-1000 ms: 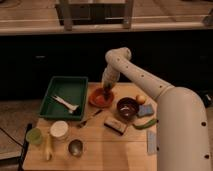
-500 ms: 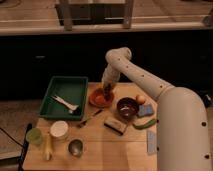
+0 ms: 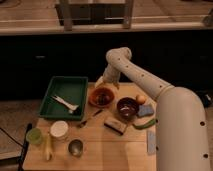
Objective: Place grapes in red bowl
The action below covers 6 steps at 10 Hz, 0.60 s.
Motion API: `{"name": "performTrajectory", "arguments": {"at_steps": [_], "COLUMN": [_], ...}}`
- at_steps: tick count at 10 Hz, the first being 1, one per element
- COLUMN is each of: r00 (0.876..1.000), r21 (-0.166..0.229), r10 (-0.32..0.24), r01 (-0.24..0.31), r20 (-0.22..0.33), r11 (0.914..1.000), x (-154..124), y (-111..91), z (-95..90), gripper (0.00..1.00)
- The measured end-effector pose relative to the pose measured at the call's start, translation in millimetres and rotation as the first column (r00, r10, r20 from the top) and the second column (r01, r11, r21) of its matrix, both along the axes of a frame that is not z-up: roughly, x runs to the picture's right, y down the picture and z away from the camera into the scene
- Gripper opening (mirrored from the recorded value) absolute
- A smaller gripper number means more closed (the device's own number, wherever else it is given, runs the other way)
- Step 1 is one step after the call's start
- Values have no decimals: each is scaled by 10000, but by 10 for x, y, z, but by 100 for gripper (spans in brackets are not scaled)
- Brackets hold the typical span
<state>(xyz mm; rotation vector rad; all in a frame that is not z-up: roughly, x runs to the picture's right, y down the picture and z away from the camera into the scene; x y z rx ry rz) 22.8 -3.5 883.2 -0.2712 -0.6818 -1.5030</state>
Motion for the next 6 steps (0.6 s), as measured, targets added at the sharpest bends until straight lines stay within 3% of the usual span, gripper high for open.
{"name": "performTrajectory", "arguments": {"at_steps": [6], "r00": [9999], "r21": [100], "r10": [116], "r01": [-116], "r20": [11], "r11": [9999], "x": [26], "y": [-18], "z": [-3], "gripper": [80]}}
